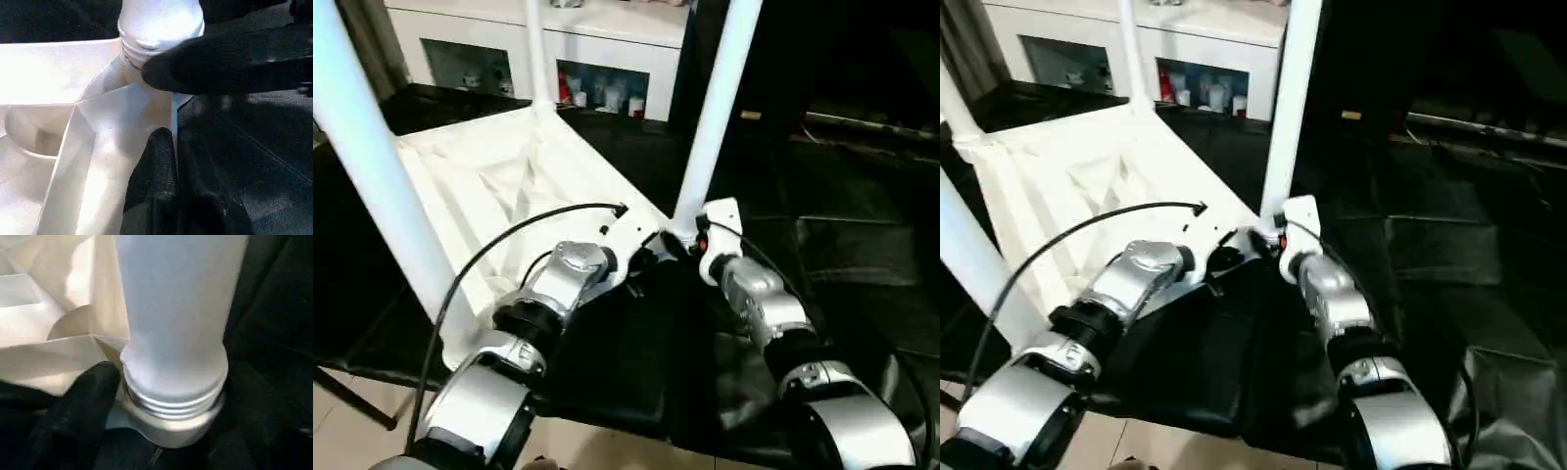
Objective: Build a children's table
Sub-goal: Rotate leg to tighten
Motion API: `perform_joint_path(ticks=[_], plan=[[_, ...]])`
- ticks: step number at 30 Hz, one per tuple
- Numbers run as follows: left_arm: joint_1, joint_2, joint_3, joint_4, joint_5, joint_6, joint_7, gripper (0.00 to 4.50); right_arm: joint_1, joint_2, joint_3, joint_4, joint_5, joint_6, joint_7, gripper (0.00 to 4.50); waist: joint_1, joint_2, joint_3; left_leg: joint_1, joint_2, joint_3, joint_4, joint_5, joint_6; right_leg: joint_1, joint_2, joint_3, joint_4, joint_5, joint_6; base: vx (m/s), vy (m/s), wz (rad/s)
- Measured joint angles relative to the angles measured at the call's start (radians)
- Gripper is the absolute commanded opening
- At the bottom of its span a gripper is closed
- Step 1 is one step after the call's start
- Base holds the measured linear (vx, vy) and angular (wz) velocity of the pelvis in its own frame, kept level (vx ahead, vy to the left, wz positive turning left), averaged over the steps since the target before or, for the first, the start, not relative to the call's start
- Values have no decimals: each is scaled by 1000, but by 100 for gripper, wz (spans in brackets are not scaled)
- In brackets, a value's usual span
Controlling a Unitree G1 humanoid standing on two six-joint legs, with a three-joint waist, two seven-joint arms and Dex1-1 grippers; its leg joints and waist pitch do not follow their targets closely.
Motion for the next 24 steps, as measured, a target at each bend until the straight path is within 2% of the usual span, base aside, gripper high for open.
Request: perform_joint_path(ticks=[2,5,10,12,17,24], plan=[[18,26,-7,-29,0,-12,-43,0,18,-36,17,-27,1,8,84,416,3,0,0,0,0,0,0,0,0,0,0,0,0,0,0,0,0,0],[56,88,-17,-87,-2,-50,-148,0,80,-137,71,-126,6,20,295,416,12,0,0,-1,0,0,-1,0,0,0,0,0,0,0,0,0,0,0],[136,188,-33,-211,-41,-88,-336,0,150,-229,137,-256,32,23,551,416,16,0,0,-4,0,0,-2,0,0,-3,0,0,0,0,0,0,0,0],[165,218,-45,-267,-58,-83,-415,0,170,-265,153,-302,43,35,638,416,27,0,0,-6,1,0,-2,0,0,-3,0,-1,0,0,0,0,0,0],[189,224,-70,-329,-69,-60,-480,0,173,-265,175,-346,57,40,703,416,43,-1,1,-9,1,1,2,0,0,-3,0,1,0,0,0,0,0,0],[197,229,-71,-345,-69,-53,-483,0,173,-263,186,-327,31,35,707,416,42,-1,1,-9,1,1,2,0,0,-3,0,1,0,0,0,0,0,0]])
